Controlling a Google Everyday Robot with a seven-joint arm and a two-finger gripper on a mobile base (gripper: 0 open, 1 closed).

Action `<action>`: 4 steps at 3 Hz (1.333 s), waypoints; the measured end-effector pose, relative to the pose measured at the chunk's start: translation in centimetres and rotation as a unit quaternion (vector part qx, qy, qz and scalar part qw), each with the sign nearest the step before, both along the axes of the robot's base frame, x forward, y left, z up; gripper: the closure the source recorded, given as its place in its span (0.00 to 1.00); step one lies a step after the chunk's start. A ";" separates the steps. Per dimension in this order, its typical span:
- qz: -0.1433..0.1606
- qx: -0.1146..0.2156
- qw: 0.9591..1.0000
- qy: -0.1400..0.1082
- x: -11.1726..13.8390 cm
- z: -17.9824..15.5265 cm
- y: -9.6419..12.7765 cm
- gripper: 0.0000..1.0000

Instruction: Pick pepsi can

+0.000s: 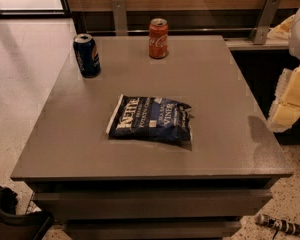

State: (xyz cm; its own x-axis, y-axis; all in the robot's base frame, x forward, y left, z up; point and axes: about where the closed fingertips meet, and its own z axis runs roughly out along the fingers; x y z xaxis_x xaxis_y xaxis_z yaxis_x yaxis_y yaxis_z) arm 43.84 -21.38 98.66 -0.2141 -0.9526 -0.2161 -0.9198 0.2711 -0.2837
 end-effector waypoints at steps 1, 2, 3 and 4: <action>0.000 0.000 1.000 0.000 0.0 0.0 0.0 0.00; -0.001 0.033 0.999 -0.016 1.5 -0.2 0.9 0.00; 0.000 0.150 0.988 -0.037 4.1 -3.2 4.2 0.00; 0.020 0.265 0.961 -0.072 6.8 -4.1 8.7 0.00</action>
Offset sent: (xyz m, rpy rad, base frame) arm 0.0565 0.0307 -0.0097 0.2439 -0.0990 -0.0102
